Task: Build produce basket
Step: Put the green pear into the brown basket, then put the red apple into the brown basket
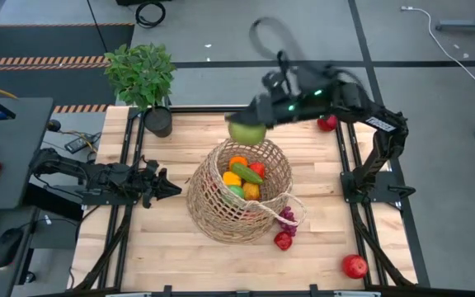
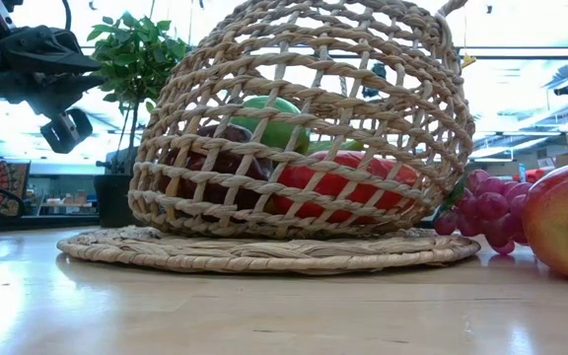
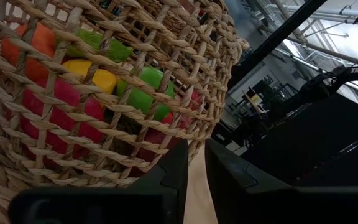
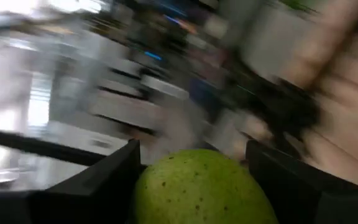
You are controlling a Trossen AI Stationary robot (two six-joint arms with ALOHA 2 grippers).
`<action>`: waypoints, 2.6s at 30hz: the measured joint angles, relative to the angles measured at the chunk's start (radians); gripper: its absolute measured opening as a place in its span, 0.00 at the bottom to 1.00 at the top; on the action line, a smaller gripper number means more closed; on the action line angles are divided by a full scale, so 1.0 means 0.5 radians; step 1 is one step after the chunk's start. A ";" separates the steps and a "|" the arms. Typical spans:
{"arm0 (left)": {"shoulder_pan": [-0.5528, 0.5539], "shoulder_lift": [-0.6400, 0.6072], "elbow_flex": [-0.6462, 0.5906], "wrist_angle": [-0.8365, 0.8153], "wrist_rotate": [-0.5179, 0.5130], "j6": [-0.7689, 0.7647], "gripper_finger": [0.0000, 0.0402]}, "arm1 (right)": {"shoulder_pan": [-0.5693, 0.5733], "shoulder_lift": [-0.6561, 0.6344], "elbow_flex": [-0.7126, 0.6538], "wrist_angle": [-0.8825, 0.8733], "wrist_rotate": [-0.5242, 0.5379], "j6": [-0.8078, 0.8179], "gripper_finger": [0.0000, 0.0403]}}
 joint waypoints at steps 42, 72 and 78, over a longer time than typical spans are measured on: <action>0.000 -0.001 0.000 0.001 0.000 -0.001 0.14 | 0.005 0.324 -0.716 -0.920 -0.263 -0.356 0.72; 0.000 0.000 0.000 0.001 -0.001 -0.001 0.15 | -0.029 -0.346 -2.000 0.394 -0.508 0.016 0.99; -0.001 0.000 -0.001 0.001 0.000 -0.001 0.15 | 0.131 -0.736 -1.996 0.276 -0.168 0.038 0.97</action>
